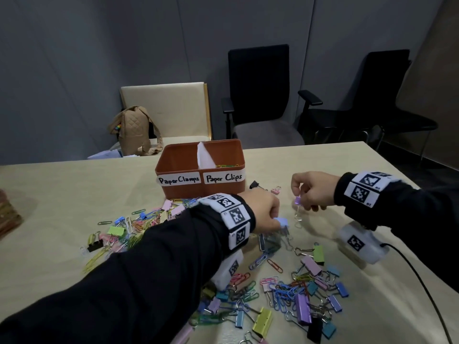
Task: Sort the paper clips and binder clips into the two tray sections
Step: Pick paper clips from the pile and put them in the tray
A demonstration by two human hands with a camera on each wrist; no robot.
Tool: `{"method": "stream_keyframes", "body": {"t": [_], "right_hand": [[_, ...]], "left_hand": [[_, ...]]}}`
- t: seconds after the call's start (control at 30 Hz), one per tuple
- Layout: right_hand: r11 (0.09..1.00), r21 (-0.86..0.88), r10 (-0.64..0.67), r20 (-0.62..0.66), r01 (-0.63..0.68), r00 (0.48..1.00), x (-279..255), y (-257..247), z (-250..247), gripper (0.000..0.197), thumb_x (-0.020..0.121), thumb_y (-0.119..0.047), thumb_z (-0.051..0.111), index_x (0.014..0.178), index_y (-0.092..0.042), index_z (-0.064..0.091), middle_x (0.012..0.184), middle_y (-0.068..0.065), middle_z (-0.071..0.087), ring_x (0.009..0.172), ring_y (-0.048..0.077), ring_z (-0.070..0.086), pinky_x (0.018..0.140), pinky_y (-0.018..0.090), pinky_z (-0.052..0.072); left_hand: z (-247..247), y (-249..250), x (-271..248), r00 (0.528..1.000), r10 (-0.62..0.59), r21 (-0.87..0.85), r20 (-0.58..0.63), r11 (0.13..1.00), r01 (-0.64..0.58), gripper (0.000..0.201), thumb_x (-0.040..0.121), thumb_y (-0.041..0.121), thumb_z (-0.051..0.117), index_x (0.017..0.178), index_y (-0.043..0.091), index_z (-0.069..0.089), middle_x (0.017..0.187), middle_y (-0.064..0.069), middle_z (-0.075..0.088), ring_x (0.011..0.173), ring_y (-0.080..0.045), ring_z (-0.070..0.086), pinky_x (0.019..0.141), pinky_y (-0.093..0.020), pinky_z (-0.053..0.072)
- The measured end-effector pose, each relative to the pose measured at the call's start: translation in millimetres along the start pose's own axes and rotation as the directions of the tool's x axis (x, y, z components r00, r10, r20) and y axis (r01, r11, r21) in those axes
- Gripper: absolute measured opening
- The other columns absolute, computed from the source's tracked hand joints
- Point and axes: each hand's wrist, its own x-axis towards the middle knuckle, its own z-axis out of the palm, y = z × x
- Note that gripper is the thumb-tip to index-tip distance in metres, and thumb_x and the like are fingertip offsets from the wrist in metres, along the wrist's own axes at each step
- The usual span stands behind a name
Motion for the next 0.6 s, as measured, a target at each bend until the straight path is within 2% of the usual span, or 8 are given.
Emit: {"method": "stream_keyframes", "body": {"t": [0.07,0.13,0.2,0.27,0.37,0.47,0.53,0.6], "right_hand": [[0.999,-0.034,0.024,0.022,-0.023,0.999,-2,5,0,0.017,0.079,-0.002,0.062,0.084,-0.015,0.052,0.073,0.007,0.065,0.058,0.021,0.056,0.049,0.027,0.044],[0.984,-0.180,0.004,-0.016,-0.006,1.000,-6,3,0,0.019,0.079,-0.009,0.066,0.087,-0.021,0.054,0.090,0.001,0.064,0.075,0.019,0.057,0.065,0.030,0.049],[0.940,-0.338,-0.063,-0.051,0.042,0.997,-10,-4,3,0.022,0.080,-0.016,0.068,0.094,-0.026,0.054,0.101,-0.005,0.058,0.082,0.014,0.053,0.074,0.027,0.047],[0.921,-0.369,-0.152,-0.039,0.127,0.988,-12,-16,9,0.024,0.081,-0.017,0.068,0.099,-0.027,0.057,0.102,-0.008,0.057,0.077,0.007,0.051,0.071,0.022,0.042],[0.901,-0.337,-0.285,0.018,0.274,0.958,-15,-39,20,0.026,0.081,-0.006,0.064,0.102,-0.021,0.065,0.096,-0.010,0.062,0.068,-0.005,0.048,0.063,0.013,0.037],[0.854,-0.387,-0.323,0.133,0.349,0.937,-17,-62,36,0.035,0.076,-0.018,0.076,0.109,-0.021,0.064,0.100,-0.008,0.064,0.073,0.004,0.051,0.071,0.020,0.042],[0.794,-0.498,-0.261,0.239,0.349,0.935,-16,-72,46,0.057,0.069,-0.034,0.082,0.121,-0.021,0.059,0.110,-0.005,0.062,0.088,0.013,0.055,0.079,0.026,0.047],[0.692,-0.622,-0.218,0.303,0.366,0.928,-13,-79,54,0.072,0.067,-0.042,0.083,0.129,-0.020,0.053,0.117,0.000,0.060,0.102,0.021,0.056,0.087,0.033,0.049]], "left_hand": [[3,2,5,1.000,-0.005,-0.019,-0.002,1.000,0.005,0.022,0.086,0.040,0.065,0.095,0.020,0.066,0.095,0.001,0.067,0.088,-0.017,0.061,0.077,-0.028,0.051],[2,-4,7,0.999,-0.030,-0.009,-0.015,1.000,0.030,0.024,0.091,0.033,0.061,0.110,0.020,0.065,0.111,-0.001,0.065,0.103,-0.018,0.059,0.086,-0.028,0.047],[1,-14,5,0.998,-0.067,0.055,0.016,0.996,0.066,0.033,0.095,0.027,0.055,0.127,0.020,0.058,0.127,-0.005,0.058,0.116,-0.022,0.054,0.095,-0.029,0.042],[0,-24,2,0.992,-0.095,0.137,0.087,0.987,0.082,0.041,0.095,0.021,0.054,0.136,0.022,0.052,0.133,-0.008,0.054,0.121,-0.026,0.051,0.098,-0.031,0.041],[1,-35,-3,0.982,-0.105,0.192,0.155,0.979,0.075,0.048,0.090,0.016,0.058,0.136,0.027,0.052,0.132,-0.007,0.056,0.119,-0.026,0.053,0.099,-0.033,0.044],[1,-40,-13,0.982,-0.111,0.181,0.150,0.980,0.083,0.049,0.083,0.013,0.062,0.130,0.027,0.059,0.123,-0.004,0.062,0.111,-0.025,0.059,0.095,-0.036,0.048],[1,-43,-21,0.981,-0.120,0.170,0.154,0.981,0.094,0.045,0.082,0.010,0.064,0.126,0.022,0.061,0.120,-0.004,0.063,0.109,-0.025,0.059,0.092,-0.036,0.050],[3,-46,-27,0.980,-0.119,0.164,0.158,0.982,0.093,0.040,0.084,0.008,0.063,0.122,0.020,0.064,0.117,-0.005,0.064,0.108,-0.026,0.059,0.091,-0.033,0.049]]}}
